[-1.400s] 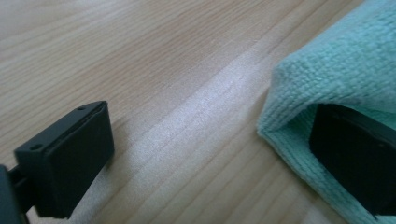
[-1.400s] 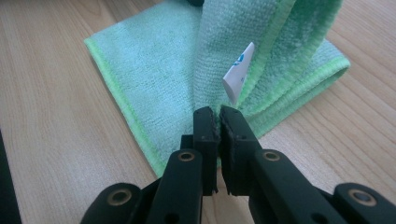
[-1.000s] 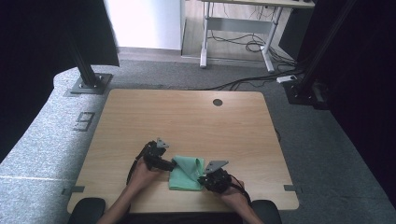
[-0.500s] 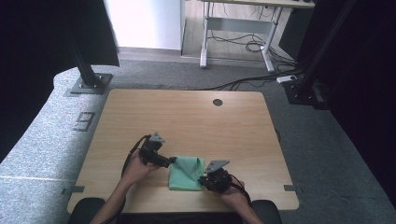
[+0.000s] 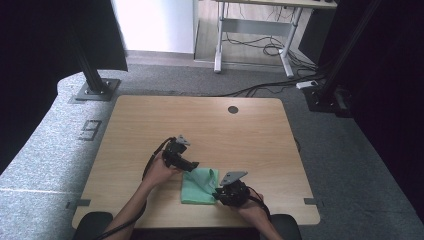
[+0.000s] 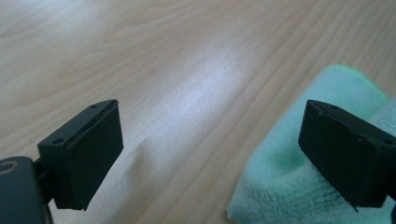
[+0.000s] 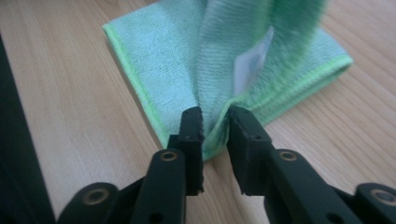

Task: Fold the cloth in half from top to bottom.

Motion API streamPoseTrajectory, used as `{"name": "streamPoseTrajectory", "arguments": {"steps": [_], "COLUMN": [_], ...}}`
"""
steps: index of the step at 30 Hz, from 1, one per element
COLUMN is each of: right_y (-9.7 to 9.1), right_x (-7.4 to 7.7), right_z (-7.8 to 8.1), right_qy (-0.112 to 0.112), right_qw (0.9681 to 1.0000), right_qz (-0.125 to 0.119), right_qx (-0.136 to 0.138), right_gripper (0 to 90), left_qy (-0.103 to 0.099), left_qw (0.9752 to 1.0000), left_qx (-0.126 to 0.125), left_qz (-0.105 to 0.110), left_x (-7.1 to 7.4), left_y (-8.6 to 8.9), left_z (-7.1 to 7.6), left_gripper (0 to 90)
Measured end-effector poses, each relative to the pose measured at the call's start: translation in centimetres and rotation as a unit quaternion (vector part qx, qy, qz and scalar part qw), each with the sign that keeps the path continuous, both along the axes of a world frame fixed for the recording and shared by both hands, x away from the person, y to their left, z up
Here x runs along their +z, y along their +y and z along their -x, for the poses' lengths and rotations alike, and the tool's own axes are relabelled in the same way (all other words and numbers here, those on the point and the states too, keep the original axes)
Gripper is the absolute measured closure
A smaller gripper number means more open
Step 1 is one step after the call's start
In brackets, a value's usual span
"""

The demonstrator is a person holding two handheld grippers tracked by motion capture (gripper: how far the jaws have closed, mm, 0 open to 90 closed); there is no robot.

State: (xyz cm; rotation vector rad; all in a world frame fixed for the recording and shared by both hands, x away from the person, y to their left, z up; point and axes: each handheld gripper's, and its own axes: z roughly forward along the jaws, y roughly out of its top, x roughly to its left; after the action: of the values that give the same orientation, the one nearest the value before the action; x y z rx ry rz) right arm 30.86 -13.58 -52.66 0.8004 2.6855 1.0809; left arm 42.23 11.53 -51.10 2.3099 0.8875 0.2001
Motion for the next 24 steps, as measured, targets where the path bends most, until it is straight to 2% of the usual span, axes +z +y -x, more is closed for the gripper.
{"name": "streamPoseTrajectory", "arguments": {"steps": [3,8,12,17,20,24], "right_y": [-0.9,-2.7,-3.3,-2.6,-1.6,-0.4], "right_x": [0.6,1.4,1.7,1.9,1.6,0.6], "right_z": [0.2,-0.1,-0.8,-1.7,-2.4,-2.9], "right_qy": [-0.003,-0.012,-0.020,-0.019,-0.011,-0.006], "right_qw": [0.9999,0.9991,0.9979,0.9973,0.9973,0.9979], "right_qz": [-0.006,-0.021,-0.031,-0.041,-0.040,-0.022], "right_qx": [-0.008,-0.036,-0.053,-0.057,-0.060,-0.060], "right_gripper": [67.4,61.2,55.3,50.8,44.3,36.8], "left_qy": [0.006,0.006,0.003,0.007,0.006,-0.004], "left_qw": [0.9999,0.9999,0.9998,0.9998,0.9999,0.9992], "left_qx": [-0.004,-0.012,-0.017,-0.017,-0.014,-0.008], "left_qz": [0.010,0.003,-0.007,-0.004,-0.008,-0.038], "left_x": [0.0,0.0,-0.2,-0.5,-0.9,-1.6], "left_y": [0.4,0.9,1.3,2.2,2.5,2.4], "left_z": [0.5,1.6,2.7,4.1,4.7,4.9], "left_gripper": [7.9,7.9,7.9,7.9,7.9,7.8]}}
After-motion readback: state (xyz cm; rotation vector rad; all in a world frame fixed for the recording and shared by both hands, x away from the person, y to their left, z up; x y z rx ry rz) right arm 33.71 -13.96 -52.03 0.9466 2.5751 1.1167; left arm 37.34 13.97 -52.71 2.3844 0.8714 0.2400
